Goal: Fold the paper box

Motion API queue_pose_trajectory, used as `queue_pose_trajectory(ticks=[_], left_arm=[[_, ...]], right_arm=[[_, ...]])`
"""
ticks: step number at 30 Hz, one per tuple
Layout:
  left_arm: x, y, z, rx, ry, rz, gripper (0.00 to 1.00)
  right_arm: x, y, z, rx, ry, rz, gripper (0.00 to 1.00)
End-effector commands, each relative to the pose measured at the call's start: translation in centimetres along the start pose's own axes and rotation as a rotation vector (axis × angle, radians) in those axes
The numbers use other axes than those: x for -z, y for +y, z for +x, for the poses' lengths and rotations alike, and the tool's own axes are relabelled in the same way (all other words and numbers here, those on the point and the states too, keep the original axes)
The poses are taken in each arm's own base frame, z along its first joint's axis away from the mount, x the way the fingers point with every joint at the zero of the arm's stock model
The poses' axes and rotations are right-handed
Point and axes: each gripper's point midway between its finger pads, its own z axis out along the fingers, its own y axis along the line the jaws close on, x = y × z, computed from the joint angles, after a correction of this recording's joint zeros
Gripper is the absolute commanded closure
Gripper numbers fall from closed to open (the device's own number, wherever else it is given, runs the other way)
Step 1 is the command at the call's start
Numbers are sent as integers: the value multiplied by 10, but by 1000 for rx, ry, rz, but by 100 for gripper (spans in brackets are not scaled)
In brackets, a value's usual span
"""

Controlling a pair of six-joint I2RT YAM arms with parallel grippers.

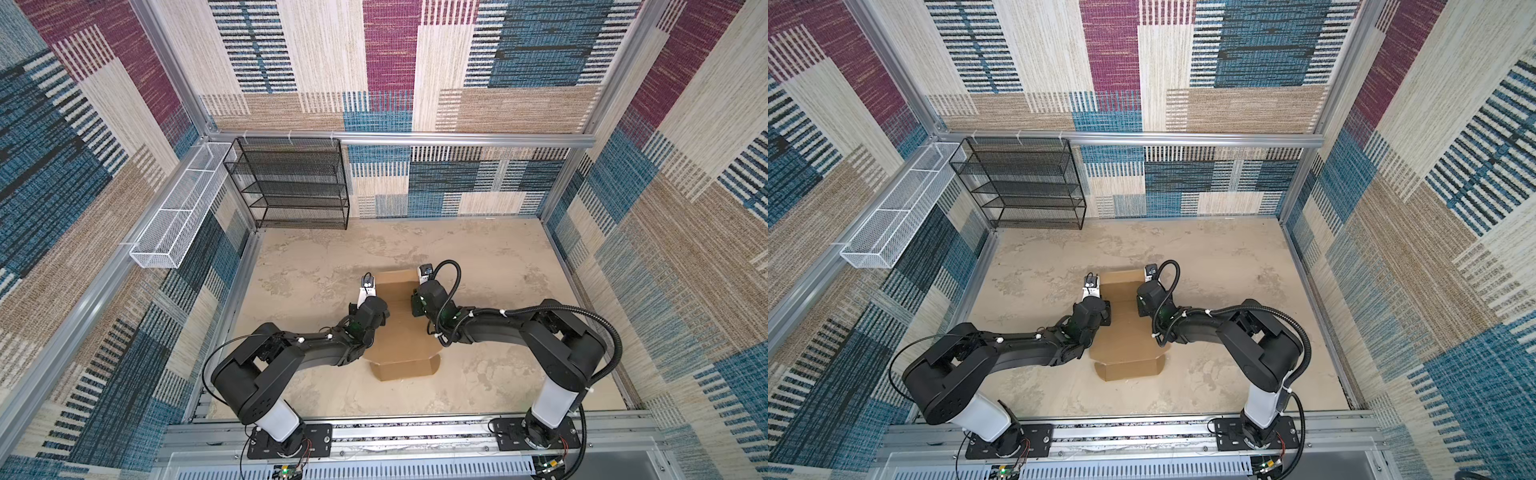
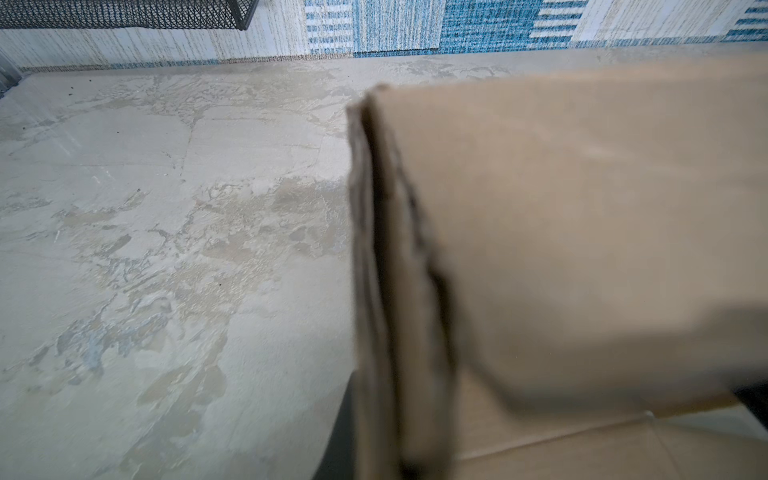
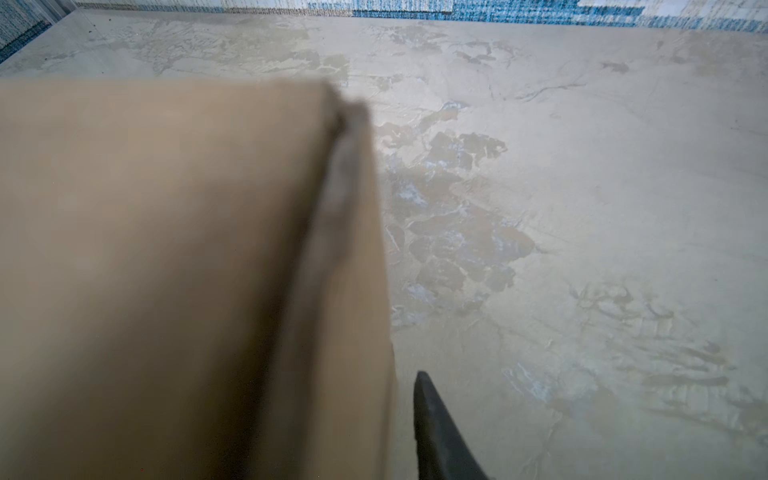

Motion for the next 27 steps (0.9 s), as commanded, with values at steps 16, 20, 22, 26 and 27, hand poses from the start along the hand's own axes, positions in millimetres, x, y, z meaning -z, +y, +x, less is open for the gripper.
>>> queue_pose_trajectory(ticks=[16, 20, 22, 26, 27], left_arm=[[2, 4, 5, -23, 27, -13, 91], [2, 4, 6, -23, 27, -15, 86], [3, 4, 5, -22, 26, -13, 82], [4, 5, 4, -22, 22, -13, 76], [4, 5, 3, -23, 21, -15, 75]], right_arm=[[-4, 3, -7, -30, -19, 10, 87], [-5, 3, -7, -30, -16, 11, 89], [-5, 3, -8, -30, -17, 13, 90], [-5, 4, -10, -33, -17, 14, 91], [-5, 4, -10, -33, -15, 13, 91]])
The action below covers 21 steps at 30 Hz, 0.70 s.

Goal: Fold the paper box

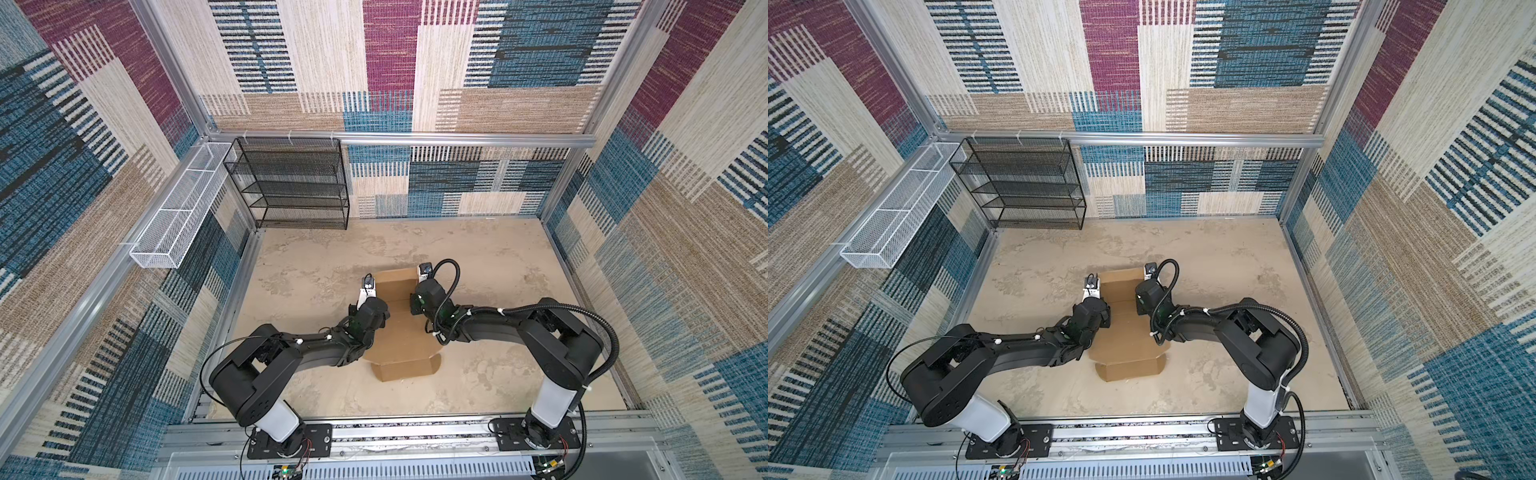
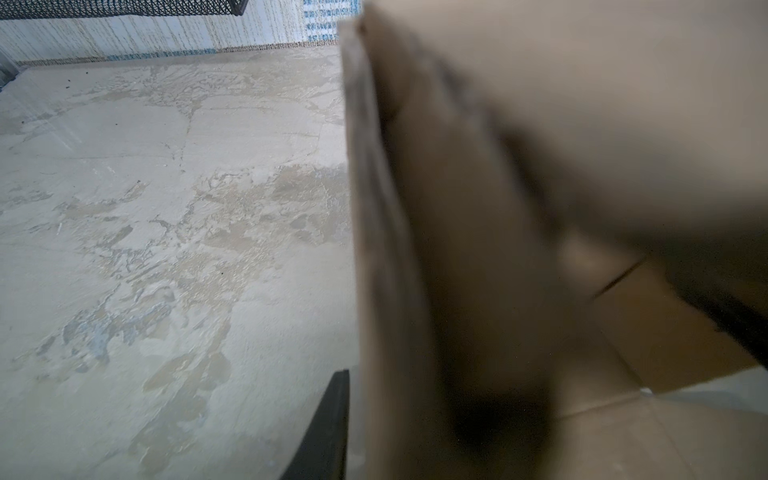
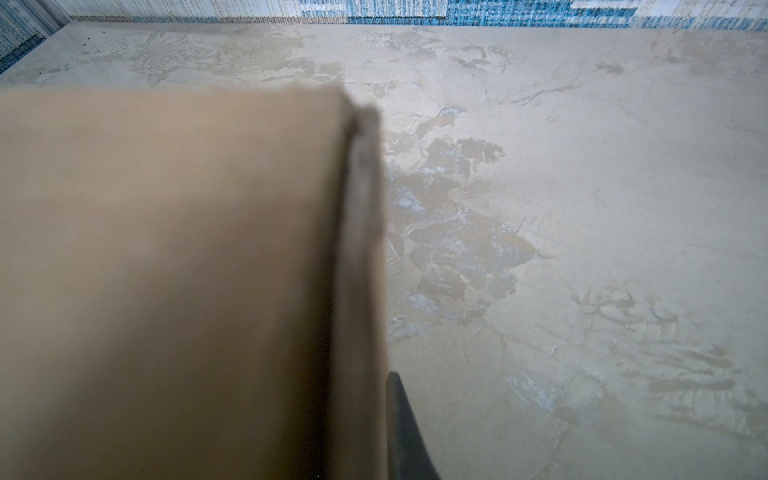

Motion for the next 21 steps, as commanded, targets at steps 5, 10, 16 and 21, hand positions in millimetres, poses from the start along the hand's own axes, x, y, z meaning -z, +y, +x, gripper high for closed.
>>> queue_pose_trajectory(ticks=[5, 10, 16, 21], left_arm=[[3, 5, -4, -4, -11, -22, 72], [2, 8, -5, -15, -21, -42, 71], [-6, 8, -6, -27, -77, -55, 71], [-9, 8, -11, -17, -154, -61, 71]], right_arm=[[-1, 3, -6, -17, -11, -3, 92], [0, 5, -5, -9, -12, -23, 93], [1, 13, -3, 5, -1, -67, 95], [0, 14, -3, 7, 5, -73, 95]])
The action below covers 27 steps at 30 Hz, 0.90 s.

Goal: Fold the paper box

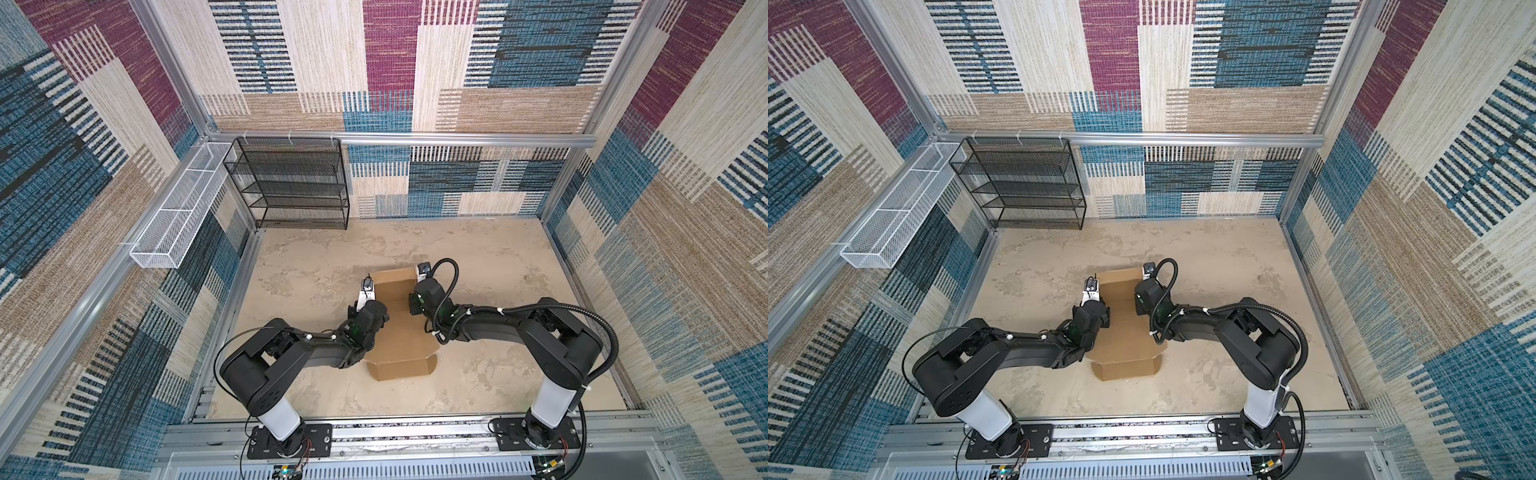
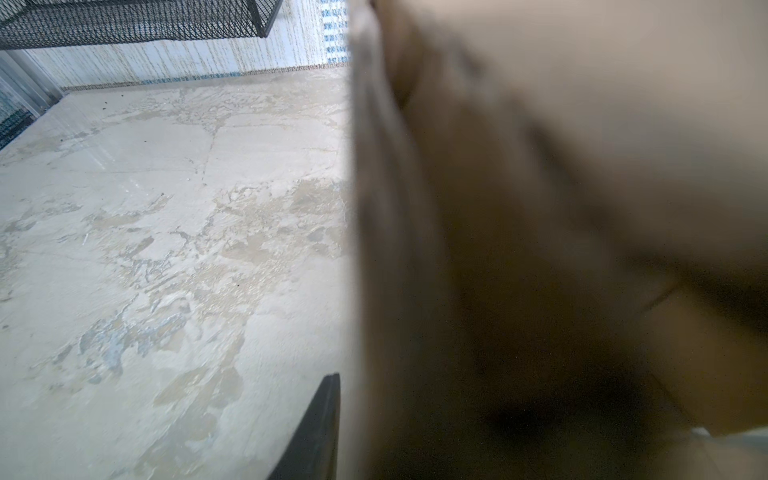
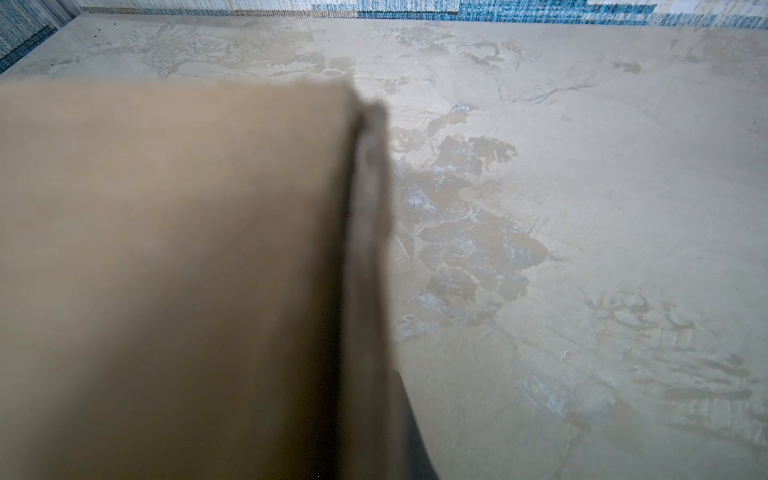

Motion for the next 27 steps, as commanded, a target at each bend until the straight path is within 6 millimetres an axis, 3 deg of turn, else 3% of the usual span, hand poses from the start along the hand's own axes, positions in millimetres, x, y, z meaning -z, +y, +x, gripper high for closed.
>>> queue_pose_trajectory(ticks=[1, 9, 18, 22, 27], left_arm=[[0, 1, -15, 5, -91, -6, 72], [-3, -3, -16, 9, -133, 2, 100], [0, -2, -19, 17, -130, 2, 100], [2, -2, -18, 16, -128, 10, 82], [3, -1, -18, 13, -122, 4, 71]], right_arm=[[1, 8, -3, -8, -4, -41, 95], [1, 8, -1, -4, 3, -39, 95], [0, 10, -3, -4, 5, -45, 96], [-1, 10, -5, -6, 3, -44, 96], [-2, 8, -3, -15, 8, -29, 96]])
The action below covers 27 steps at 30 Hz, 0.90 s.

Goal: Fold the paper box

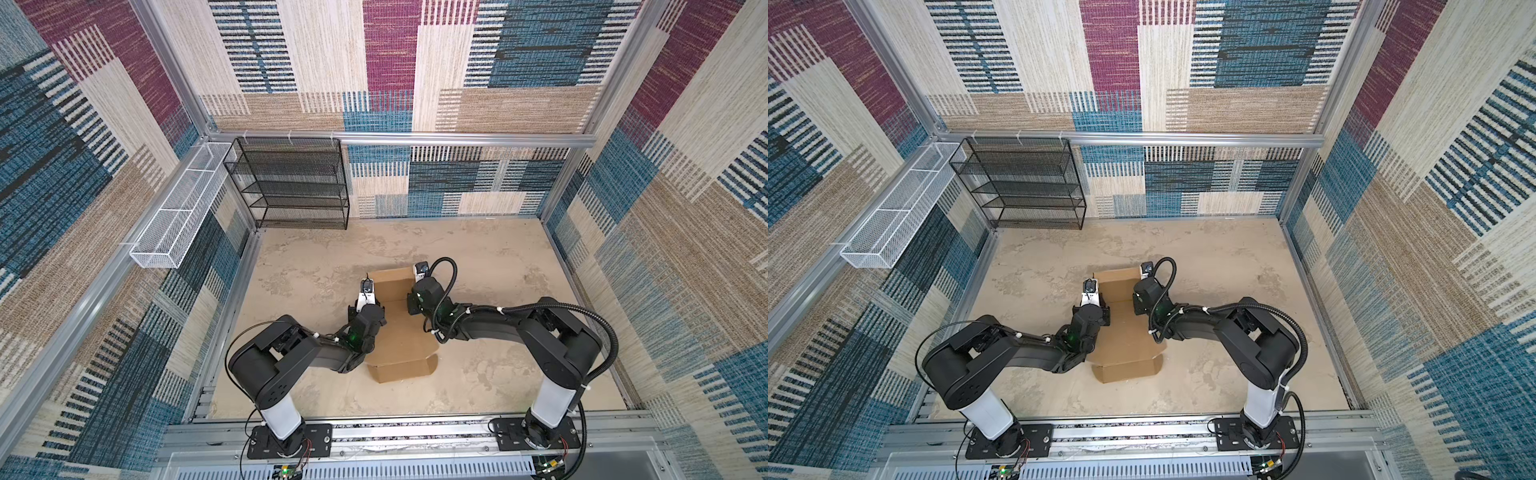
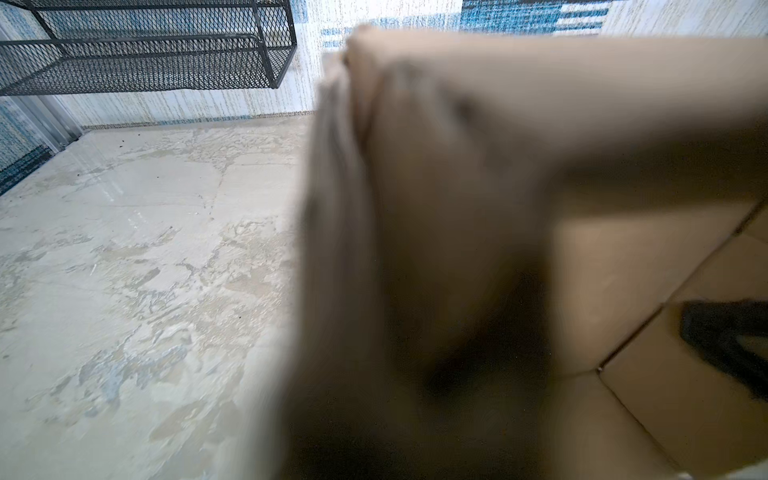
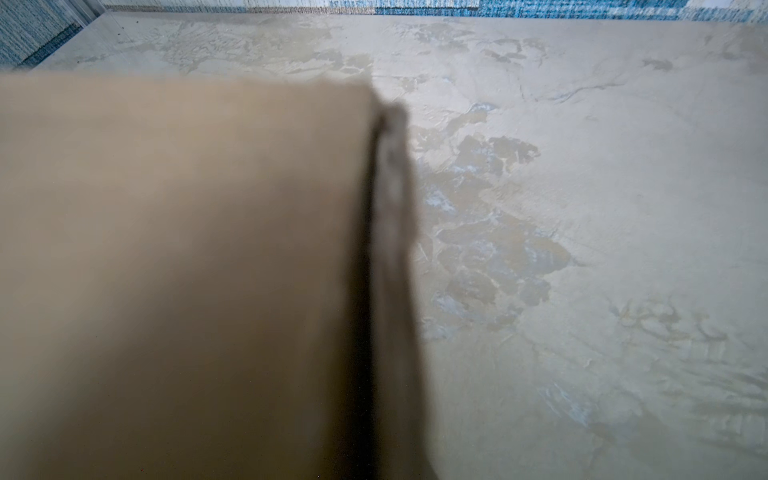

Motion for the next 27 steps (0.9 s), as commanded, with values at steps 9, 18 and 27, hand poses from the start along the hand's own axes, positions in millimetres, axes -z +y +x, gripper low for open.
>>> queue_pose_trajectory(ticks=[9, 18, 27], left_arm=[[3, 5, -5, -2, -16, -13, 72], [6, 13, -9, 21, -71, -47, 99], [6, 9, -4, 28, -70, -18, 100]], right_arm=[[-1, 2, -2, -22, 3, -1, 96], [-2, 2, 1, -18, 15, 0, 96], [-2, 4, -3, -15, 21, -4, 97]])
